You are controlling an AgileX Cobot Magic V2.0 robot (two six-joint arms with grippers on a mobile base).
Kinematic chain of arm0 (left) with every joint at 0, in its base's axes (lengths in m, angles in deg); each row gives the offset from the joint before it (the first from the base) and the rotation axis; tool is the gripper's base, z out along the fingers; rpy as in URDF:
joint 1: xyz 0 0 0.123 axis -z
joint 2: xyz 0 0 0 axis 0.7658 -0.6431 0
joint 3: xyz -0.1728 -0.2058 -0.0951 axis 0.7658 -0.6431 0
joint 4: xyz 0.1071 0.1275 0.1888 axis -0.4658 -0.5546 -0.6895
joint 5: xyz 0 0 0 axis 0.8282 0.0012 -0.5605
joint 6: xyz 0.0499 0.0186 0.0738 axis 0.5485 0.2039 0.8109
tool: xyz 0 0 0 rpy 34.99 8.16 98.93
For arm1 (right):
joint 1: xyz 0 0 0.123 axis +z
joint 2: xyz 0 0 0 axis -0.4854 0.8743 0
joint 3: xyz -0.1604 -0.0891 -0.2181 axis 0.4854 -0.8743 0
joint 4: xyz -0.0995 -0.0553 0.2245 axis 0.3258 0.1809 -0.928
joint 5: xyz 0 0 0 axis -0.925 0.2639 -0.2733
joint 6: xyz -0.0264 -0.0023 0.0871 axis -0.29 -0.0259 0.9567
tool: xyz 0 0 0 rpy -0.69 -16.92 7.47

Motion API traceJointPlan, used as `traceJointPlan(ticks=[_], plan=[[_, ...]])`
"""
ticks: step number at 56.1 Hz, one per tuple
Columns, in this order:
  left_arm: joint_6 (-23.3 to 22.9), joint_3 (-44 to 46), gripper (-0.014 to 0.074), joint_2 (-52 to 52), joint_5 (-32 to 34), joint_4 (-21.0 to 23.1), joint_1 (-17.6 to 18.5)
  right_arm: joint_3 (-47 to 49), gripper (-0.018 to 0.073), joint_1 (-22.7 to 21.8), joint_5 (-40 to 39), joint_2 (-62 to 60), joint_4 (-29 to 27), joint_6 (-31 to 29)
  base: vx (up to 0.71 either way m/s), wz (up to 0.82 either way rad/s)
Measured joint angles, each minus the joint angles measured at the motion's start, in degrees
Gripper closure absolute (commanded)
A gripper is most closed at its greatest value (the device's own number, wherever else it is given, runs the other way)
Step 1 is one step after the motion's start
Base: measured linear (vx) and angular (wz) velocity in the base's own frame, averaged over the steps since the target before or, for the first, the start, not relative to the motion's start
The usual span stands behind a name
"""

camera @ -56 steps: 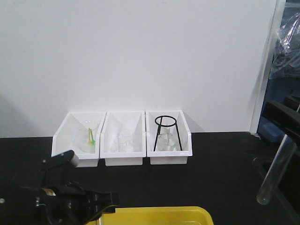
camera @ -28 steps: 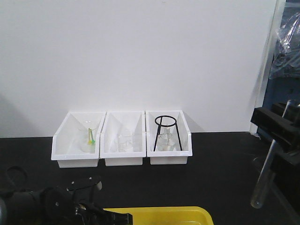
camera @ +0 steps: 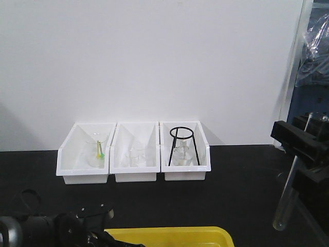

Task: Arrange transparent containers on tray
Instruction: 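Lower the left gripper's tube into the yellow tray and open, then lower the right gripper's tube into the yellow tray and open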

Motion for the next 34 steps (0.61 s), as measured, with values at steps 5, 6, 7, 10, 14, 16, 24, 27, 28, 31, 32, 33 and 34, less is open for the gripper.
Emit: traceJointPlan(ticks=[5,6,7,10,14,16,24,27,28,31,32,33,34], plan=[[0.00,0.00,0.0161,-0.02,0.06,-0.51,0.00,0.00,0.0571,0.00,-0.12,0.00,0.00,0.00,0.00,0.00],[0.00,0.00,0.0161,-0.02,0.11,-0.63,0.00,0.00,0.0571,0.00,-0.22,0.00,0.00,0.00,0.00,0.00],[0.00,0.00,0.0161,-0.02,0.10,-0.64,0.00,0.00,0.0571,0.00,-0.52,0.00,0.00,0.00,0.00,0.00],[0.00,0.00,0.0161,-0.02,0.10,-0.75,0.00,0.00,0.0571,0.00,-1.38,0.00,0.00,0.05,0.00,0.00],[0.00,0.00,0.0161,-0.02,0.10,-0.79,0.00,0.00,0.0571,0.00,-3.07,0.00,0.00,0.05,0.00,0.00],[0.00,0.00,0.0161,0.08,0.10,-0.85,0.00,0.00,0.0571,0.00,-4.09,0.05,0.02,0.12,0.00,0.00],[0.00,0.00,0.0161,2.21,-0.73,-1.18,0.00,0.00,0.0571,0.00,-6.98,1.97,0.28,3.31,0.00,0.00],[0.00,0.00,0.0161,3.79,-0.73,-1.53,0.00,0.00,0.0571,0.00,-7.55,3.46,0.28,5.43,0.00,0.00],[0.00,0.00,0.0161,4.32,-0.73,-1.61,0.00,0.00,0.0571,0.00,-7.64,3.96,0.34,6.31,0.00,0.00],[0.00,0.00,0.0161,6.67,-0.36,-2.14,0.00,0.00,0.0571,0.00,-8.26,6.35,0.43,8.11,0.00,0.00],[0.00,0.00,0.0161,7.29,-0.28,-2.20,0.00,0.00,0.0571,0.00,-8.47,7.05,0.43,8.82,0.00,0.00],[0.00,0.00,0.0161,7.90,-0.18,-2.26,0.00,0.00,0.0571,0.00,-8.83,7.78,0.49,9.29,0.00,0.00],[0.00,0.00,0.0161,8.88,-0.08,-2.41,0.00,0.00,0.0571,0.00,-9.08,8.90,0.51,9.87,0.00,0.00]])
